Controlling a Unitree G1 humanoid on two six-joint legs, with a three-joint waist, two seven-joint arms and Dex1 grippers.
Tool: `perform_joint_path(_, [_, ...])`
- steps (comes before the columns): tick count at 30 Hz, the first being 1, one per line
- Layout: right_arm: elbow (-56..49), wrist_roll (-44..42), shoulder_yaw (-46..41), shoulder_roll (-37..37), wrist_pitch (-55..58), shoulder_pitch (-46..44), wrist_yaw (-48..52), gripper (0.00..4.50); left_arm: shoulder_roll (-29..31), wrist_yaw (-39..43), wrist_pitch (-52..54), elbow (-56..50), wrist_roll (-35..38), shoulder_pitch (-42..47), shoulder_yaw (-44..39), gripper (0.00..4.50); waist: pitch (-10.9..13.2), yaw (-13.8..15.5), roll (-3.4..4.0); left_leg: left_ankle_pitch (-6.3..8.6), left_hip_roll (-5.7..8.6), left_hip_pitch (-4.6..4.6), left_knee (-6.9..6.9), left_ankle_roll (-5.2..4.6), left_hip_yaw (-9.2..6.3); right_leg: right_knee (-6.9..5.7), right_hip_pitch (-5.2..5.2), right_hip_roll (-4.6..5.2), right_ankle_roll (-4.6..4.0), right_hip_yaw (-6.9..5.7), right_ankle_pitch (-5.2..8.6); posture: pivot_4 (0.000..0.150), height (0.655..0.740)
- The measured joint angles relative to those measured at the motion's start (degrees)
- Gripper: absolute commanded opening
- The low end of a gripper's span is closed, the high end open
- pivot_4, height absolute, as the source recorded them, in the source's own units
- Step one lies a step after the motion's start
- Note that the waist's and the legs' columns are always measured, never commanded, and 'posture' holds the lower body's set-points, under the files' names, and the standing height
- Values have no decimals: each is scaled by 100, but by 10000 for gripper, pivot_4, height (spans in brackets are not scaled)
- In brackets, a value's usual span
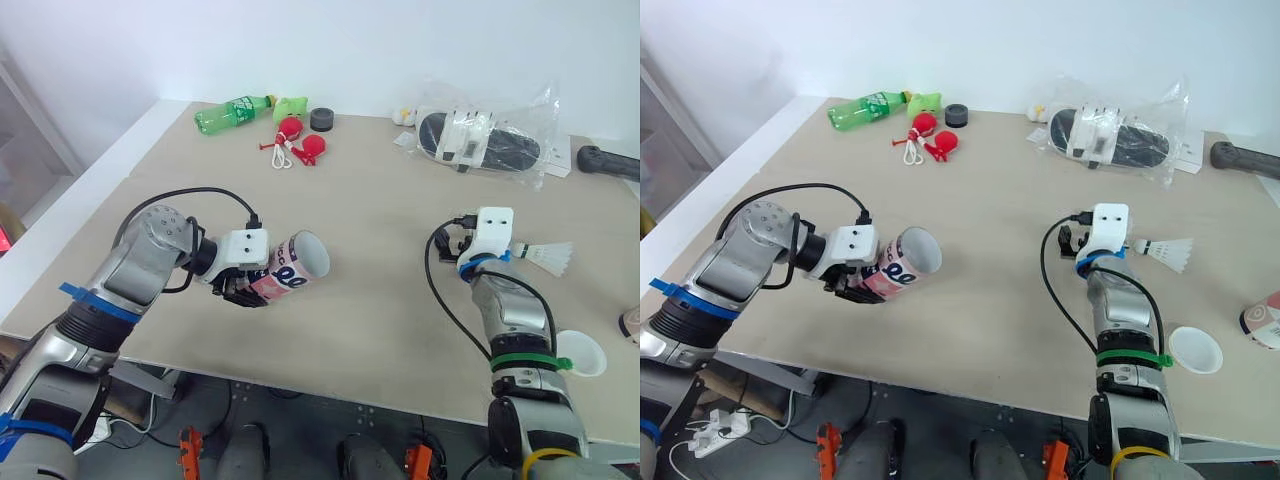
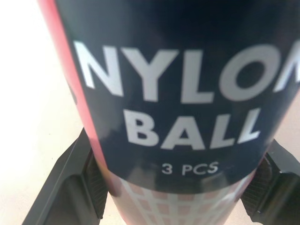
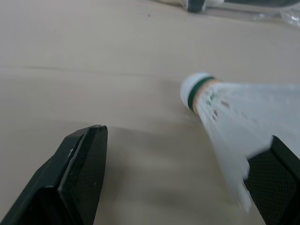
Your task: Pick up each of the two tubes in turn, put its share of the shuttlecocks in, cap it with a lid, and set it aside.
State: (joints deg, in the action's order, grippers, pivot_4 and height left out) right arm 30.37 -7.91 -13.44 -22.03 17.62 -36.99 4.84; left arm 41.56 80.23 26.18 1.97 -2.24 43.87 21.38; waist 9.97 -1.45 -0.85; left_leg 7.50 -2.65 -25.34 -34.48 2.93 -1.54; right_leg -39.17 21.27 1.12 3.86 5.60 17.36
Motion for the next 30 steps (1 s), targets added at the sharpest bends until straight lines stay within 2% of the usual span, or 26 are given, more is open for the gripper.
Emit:
perform_joint_path(2, [60, 5, 0, 14, -52, -14, 0, 36974, 0, 0, 4, -6, 0, 0, 0, 30410, 0, 0, 0, 0, 0, 0, 0, 0, 0, 0, 0, 1, 0, 0, 0, 1500, 7400])
perform_joint_path(6, [146, 18, 2, 70, -116, -16, 0, 16906, 1, -6, 15, -25, -2, -4, 0, 30410, 0, 0, 0, 0, 0, 0, 0, 0, 0, 0, 0, 1, -1, 0, 0, 1500, 7400])
perform_joint_path(9, [146, 20, 0, 70, -143, -16, 1, 4352, 0, -10, 16, -26, -2, -7, 0, 30410, 0, 1, 0, 0, 1, 0, 0, 0, 1, 0, 0, 1, 0, 1, 0, 1500, 7400])
perform_joint_path(10, [146, 22, 0, 70, -154, -16, 5, 1722, 0, -11, 16, -26, -2, -7, 0, 30410, 0, 1, 0, 0, 1, 0, 0, 0, 1, 0, 0, 1, 0, 1, 0, 1500, 7400])
perform_joint_path(16, [81, 24, 34, 64, -196, -8, 231, 1722, -8, -20, 16, -25, -6, -6, 0, 30410, 0, 0, 0, 0, 1, 0, 0, 0, 1, 0, 0, 1, 0, 2, 0, 1500, 7400])
perform_joint_path(19, [-311, -9, 208, 31, -187, 38, 625, 1722, -12, -30, 16, -25, -8, -5, -2, 30410, 1, 0, 2, 0, 1, 0, 0, 0, 1, 0, 1, 0, 1, 2, 0, 1500, 7400])
perform_joint_path(24, [-2468, -643, 1007, -823, 134, 293, 2883, 1722, -30, -49, 12, -34, -1, -20, -15, 30410, 4, 12, 13, 0, 6, -4, 2, 0, 0, 1, 1, 7, 29, 0, 17, 1500, 7400])
perform_joint_path(25, [-3125, -1013, 1173, -1248, 473, 330, 3537, 1722, -45, -60, 6, -42, 0, -23, -16, 30410, 7, 27, 20, 0, 8, -7, 1, 0, -2, 3, 1, 11, 30, -3, 19, 1500, 7400])
perform_joint_path(28, [-4517, -1848, 1322, -2104, 1187, 282, 4719, 1722, -40, -66, 4, -28, 2, -41, -28, 30410, 3, 27, 15, 1, 8, -4, 2, 0, -6, 7, -5, 13, 29, -8, 22, 1500, 7400])
perform_joint_path(30, [-4955, -2136, 1365, -2371, 1533, 226, 5042, 1722, -57, -73, 4, -25, 1, -42, -23, 30410, -1, 25, 9, 0, 6, 0, 1, 0, -6, 7, -8, 13, 26, -11, 20, 1500, 7400])
